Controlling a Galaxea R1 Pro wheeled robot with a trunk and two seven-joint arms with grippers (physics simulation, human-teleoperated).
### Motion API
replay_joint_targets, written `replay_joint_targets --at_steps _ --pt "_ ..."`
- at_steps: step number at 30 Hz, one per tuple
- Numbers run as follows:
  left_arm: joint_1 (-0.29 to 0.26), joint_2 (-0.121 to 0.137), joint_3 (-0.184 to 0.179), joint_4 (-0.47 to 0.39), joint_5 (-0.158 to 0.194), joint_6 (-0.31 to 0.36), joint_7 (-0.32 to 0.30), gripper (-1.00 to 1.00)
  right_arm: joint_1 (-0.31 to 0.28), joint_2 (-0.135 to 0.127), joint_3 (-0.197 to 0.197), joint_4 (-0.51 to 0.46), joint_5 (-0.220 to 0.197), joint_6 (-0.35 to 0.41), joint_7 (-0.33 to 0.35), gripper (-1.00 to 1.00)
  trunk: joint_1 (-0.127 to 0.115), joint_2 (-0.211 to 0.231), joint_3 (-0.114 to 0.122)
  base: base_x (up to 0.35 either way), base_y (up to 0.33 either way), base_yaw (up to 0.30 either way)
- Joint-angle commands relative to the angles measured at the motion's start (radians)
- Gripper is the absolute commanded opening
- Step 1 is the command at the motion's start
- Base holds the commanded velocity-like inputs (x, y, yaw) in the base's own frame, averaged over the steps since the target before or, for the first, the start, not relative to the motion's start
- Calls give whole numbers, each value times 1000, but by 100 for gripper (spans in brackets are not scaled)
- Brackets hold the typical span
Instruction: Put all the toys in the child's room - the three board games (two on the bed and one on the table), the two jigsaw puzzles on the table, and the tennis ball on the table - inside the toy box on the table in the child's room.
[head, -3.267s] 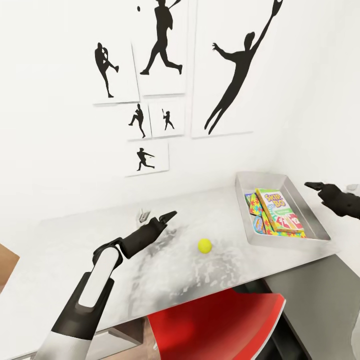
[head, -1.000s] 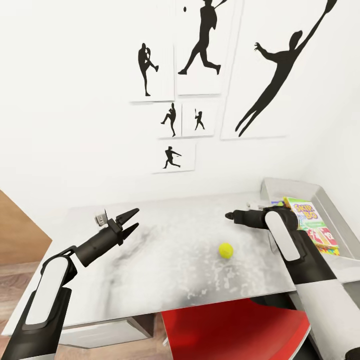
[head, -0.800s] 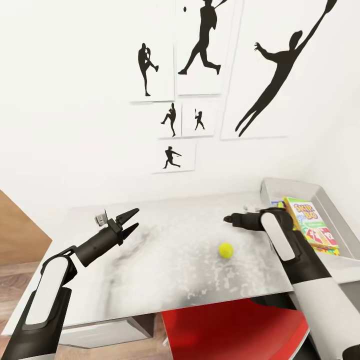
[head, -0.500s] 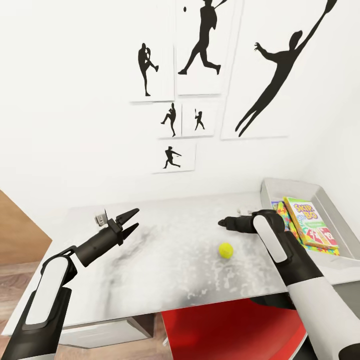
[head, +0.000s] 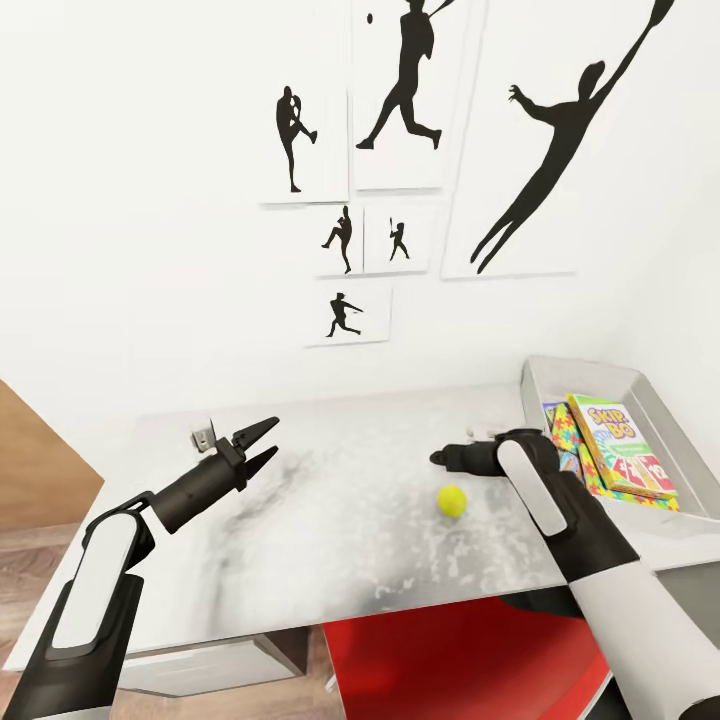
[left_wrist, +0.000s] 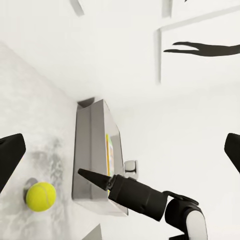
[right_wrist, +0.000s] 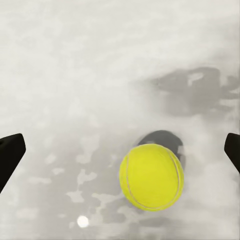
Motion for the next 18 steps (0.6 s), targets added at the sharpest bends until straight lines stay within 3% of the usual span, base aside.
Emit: replay_joint_targets --at_steps 1,8,18 --pt "-1 0 1 0 -6 5 -6 100 3 0 8 -1 -10 2 -10 100 1 -2 -2 0 0 0" --pt "-1 -1 1 1 -7 5 -6 100 16 1 51 -1 -10 2 -12 100 1 -2 -2 0 0 0" --pt "-2 -1 1 2 -7 5 -6 100 20 1 66 1 -10 2 -14 100 1 -2 -2 0 0 0"
